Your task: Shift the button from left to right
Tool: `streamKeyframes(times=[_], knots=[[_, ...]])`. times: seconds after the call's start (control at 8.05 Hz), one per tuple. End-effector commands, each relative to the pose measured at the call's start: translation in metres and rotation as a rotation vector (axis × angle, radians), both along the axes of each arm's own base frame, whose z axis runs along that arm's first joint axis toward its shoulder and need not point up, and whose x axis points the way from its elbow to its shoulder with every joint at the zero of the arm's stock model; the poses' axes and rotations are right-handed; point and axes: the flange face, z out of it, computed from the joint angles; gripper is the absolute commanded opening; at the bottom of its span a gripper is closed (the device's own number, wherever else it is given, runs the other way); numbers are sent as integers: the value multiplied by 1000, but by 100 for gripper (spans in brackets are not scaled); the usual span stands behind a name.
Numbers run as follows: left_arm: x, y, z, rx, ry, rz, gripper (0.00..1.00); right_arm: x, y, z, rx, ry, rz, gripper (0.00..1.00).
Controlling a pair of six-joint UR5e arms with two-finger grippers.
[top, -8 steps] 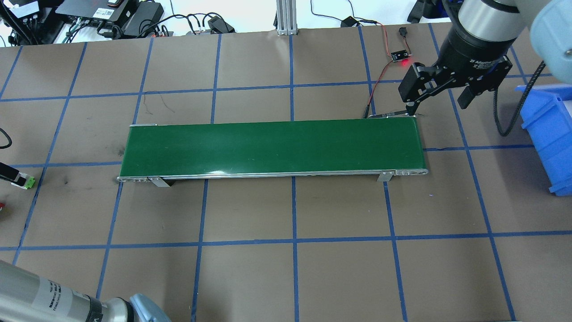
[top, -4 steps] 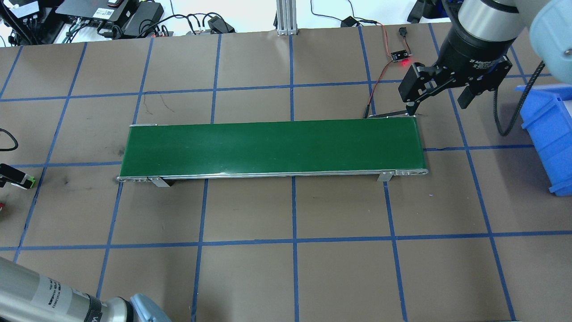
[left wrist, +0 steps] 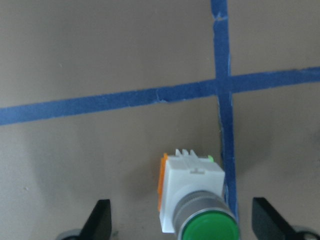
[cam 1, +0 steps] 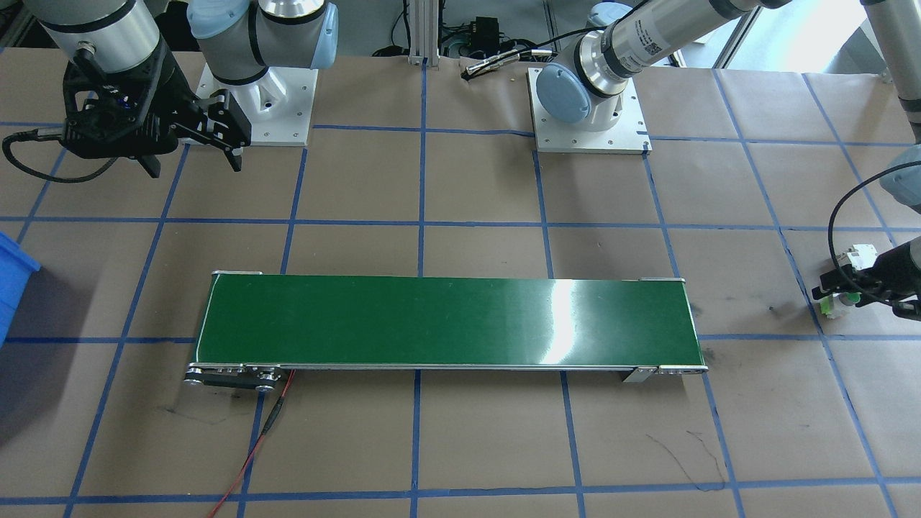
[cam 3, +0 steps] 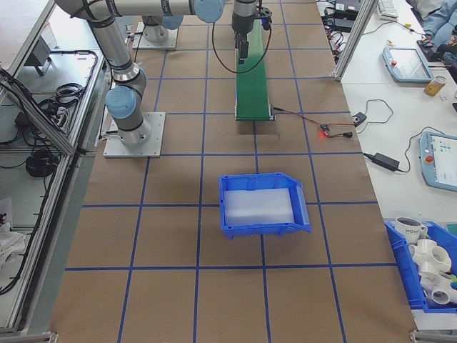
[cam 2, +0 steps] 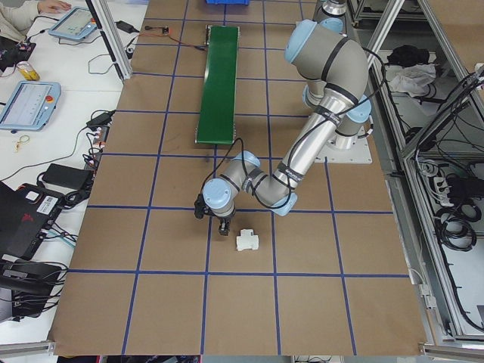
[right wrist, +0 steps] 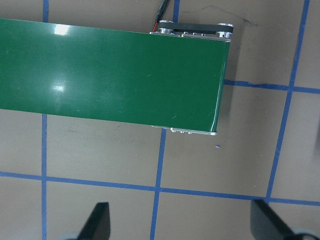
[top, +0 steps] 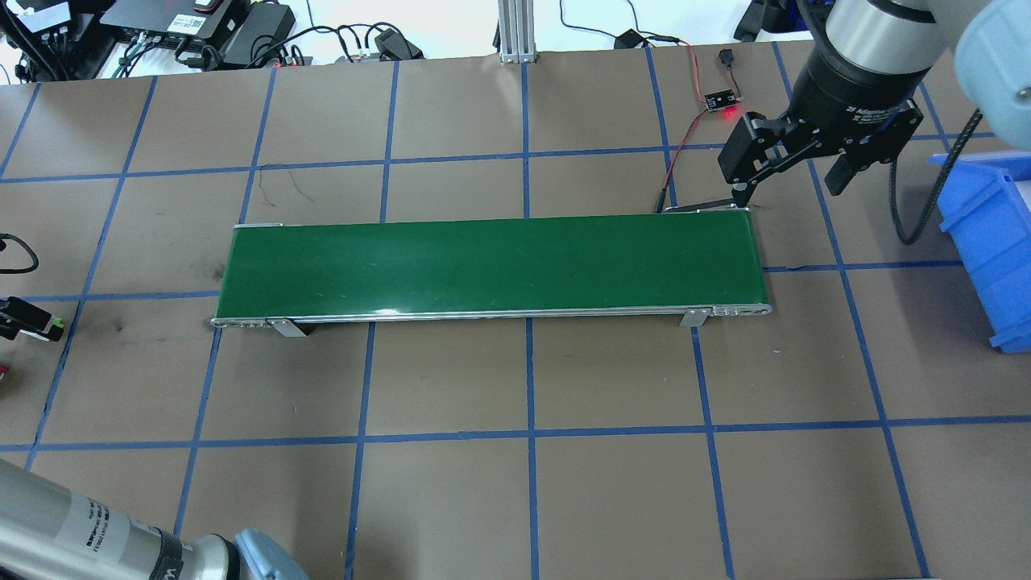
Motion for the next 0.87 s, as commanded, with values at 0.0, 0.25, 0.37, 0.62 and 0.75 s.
streamKeyframes(times=[0.0, 0.25, 0.37, 0.62, 0.75], knots=[[-1, -1, 1, -17, 13, 4, 0, 0, 0, 0, 1, 1, 0, 100], [-3, -3, 27, -38, -13, 1, 0, 0, 1, 0, 2, 0, 0, 100], [-19, -7, 61, -55, -36, -21, 0, 0, 0, -1, 2, 1, -2, 100], [-89, -18, 147, -88, -78, -54, 0, 0, 1, 0, -1, -1, 0, 100], [-118, -26, 169, -108, -100, -58, 0, 0, 1, 0, 1, -1, -2, 100]])
